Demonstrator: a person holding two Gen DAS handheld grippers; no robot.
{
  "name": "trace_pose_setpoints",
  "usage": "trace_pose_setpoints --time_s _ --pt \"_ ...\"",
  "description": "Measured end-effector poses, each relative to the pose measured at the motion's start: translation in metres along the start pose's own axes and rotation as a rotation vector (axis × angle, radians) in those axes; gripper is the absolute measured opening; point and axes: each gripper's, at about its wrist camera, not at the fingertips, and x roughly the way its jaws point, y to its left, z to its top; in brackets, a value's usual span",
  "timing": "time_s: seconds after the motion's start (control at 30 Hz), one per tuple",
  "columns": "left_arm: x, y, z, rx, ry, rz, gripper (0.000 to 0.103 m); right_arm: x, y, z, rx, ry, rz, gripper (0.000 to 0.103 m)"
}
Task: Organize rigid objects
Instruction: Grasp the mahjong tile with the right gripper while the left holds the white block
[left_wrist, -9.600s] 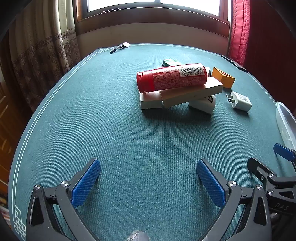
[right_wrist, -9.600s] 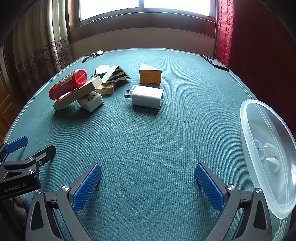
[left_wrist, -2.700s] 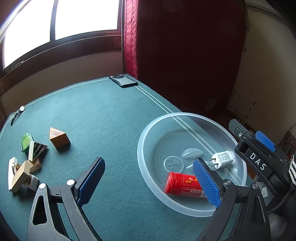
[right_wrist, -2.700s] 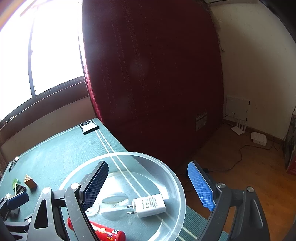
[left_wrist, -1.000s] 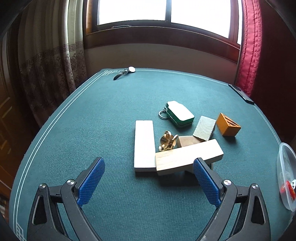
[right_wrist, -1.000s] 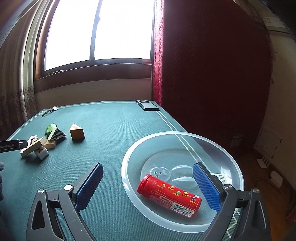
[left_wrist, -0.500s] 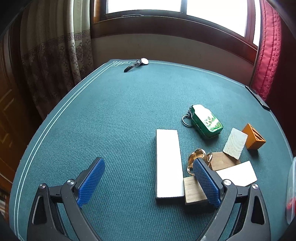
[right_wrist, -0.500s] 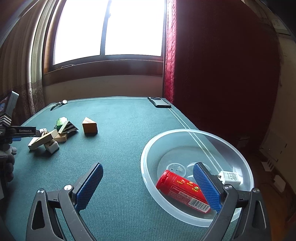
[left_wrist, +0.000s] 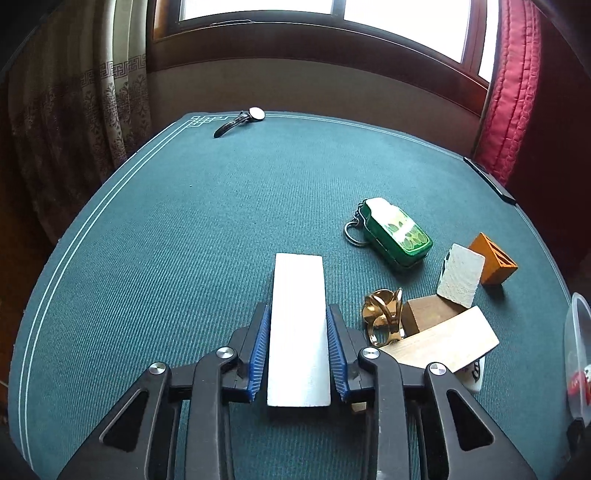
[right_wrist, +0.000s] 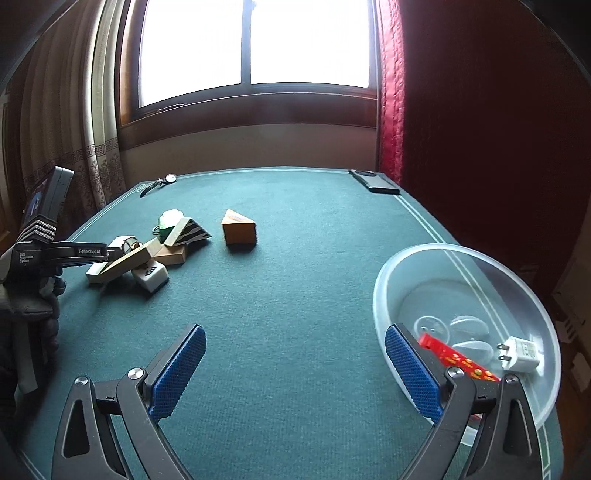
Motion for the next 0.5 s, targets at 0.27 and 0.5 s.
trace_pose_setpoints --time_s 0.27,0.5 --pt "-0.011 0.024 -0.009 0.003 -0.018 0.023 0.031 0.024 0.032 0.021 -0.020 0.059 0.095 0.100" --pt "-0.017 0.039 -0.016 -0.029 -0.022 0.007 0.031 0.058 0.071 0.027 -0.068 0.142 0.162 0.100"
